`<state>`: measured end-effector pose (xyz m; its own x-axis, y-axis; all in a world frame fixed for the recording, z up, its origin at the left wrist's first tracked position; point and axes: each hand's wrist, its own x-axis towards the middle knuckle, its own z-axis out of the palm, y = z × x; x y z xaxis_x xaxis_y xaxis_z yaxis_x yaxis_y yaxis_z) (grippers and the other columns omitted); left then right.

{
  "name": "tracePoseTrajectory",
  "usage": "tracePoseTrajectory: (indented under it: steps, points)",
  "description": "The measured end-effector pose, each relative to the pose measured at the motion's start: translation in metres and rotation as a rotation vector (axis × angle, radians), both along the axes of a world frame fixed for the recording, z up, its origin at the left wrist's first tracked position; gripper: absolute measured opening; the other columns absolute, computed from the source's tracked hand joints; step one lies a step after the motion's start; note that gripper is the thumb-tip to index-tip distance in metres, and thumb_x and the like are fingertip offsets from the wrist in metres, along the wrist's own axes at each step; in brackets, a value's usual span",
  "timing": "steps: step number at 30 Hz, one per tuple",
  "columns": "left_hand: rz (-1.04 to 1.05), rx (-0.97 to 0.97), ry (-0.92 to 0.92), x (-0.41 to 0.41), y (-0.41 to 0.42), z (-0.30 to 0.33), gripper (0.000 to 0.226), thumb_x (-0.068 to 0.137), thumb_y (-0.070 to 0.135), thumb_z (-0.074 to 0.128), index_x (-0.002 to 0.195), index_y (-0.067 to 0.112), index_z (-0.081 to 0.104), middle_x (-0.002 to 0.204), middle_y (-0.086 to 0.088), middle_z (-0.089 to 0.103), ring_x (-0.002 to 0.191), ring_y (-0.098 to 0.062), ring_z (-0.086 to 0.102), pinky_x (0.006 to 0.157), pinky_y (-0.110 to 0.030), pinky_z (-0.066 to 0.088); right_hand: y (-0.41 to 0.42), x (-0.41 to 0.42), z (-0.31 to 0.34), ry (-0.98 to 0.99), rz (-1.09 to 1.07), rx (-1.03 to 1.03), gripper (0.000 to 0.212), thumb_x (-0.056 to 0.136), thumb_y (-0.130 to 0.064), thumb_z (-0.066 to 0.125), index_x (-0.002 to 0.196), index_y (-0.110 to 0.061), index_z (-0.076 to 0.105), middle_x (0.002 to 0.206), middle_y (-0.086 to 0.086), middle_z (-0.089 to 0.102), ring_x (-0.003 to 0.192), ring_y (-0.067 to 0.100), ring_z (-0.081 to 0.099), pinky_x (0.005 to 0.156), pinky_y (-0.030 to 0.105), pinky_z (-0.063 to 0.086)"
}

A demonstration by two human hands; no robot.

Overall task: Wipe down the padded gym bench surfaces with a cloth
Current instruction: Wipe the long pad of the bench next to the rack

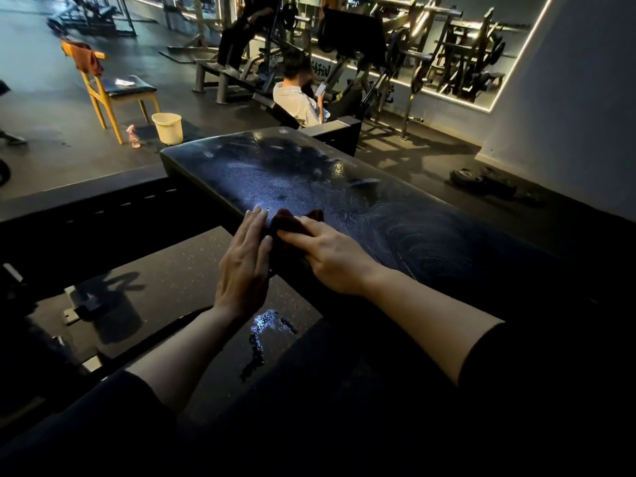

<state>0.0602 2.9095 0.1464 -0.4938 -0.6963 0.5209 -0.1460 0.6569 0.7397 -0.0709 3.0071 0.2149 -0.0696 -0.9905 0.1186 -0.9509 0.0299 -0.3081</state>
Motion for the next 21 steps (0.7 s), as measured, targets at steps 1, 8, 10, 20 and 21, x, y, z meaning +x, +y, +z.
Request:
tracePoseTrajectory:
  steps: [1,8,10,20,21]
  points:
    - [0.029,-0.021,0.002,0.003,0.001,-0.001,0.059,0.093,0.038,0.031,0.142,0.006,0.039,0.152,-0.007,0.034,0.142,-0.016,0.026,0.116,-0.032,0.023,0.005,0.000,-0.001,-0.006,-0.007,-0.001,0.048,0.097,-0.013,0.044,0.143,-0.026,0.041,0.156,0.002,0.025,0.140,0.026,0.027,0.113,0.045,0.027]
    - [-0.044,-0.067,0.061,0.010,0.033,0.007,0.040,0.088,0.046,0.051,0.108,0.014,0.064,0.096,0.003,0.062,0.086,-0.013,0.060,0.076,-0.033,0.051,0.087,0.005,0.004,-0.122,-0.037,-0.019,0.046,0.094,-0.006,0.050,0.133,-0.029,0.054,0.150,-0.006,0.037,0.138,0.013,0.034,0.115,0.033,0.028]
    - [-0.164,0.003,0.087,0.009,0.039,0.015,0.036,0.087,0.046,0.061,0.106,0.015,0.065,0.092,0.007,0.066,0.080,-0.004,0.062,0.072,-0.024,0.052,0.080,0.012,0.010,-0.260,-0.092,-0.062,0.045,0.091,0.000,0.051,0.128,-0.024,0.060,0.139,-0.007,0.049,0.126,0.014,0.048,0.108,0.033,0.038]
    - [-0.367,0.308,0.258,0.026,-0.006,0.064,0.039,0.085,-0.004,0.060,0.114,0.022,0.057,0.100,-0.004,0.062,0.094,-0.021,0.063,0.075,-0.031,0.053,0.046,0.037,0.052,-0.798,-0.226,-0.248,0.047,0.090,0.011,0.046,0.125,-0.018,0.060,0.125,0.004,0.060,0.115,0.016,0.057,0.093,0.031,0.053]
    - [-0.358,0.262,0.255,0.027,-0.009,0.072,0.040,0.084,-0.005,0.059,0.115,0.021,0.057,0.100,-0.004,0.062,0.094,-0.020,0.062,0.076,-0.032,0.053,0.046,0.033,0.057,-0.779,-0.209,-0.259,0.051,0.089,0.011,0.047,0.128,-0.021,0.056,0.122,0.005,0.059,0.113,0.017,0.058,0.089,0.031,0.055]
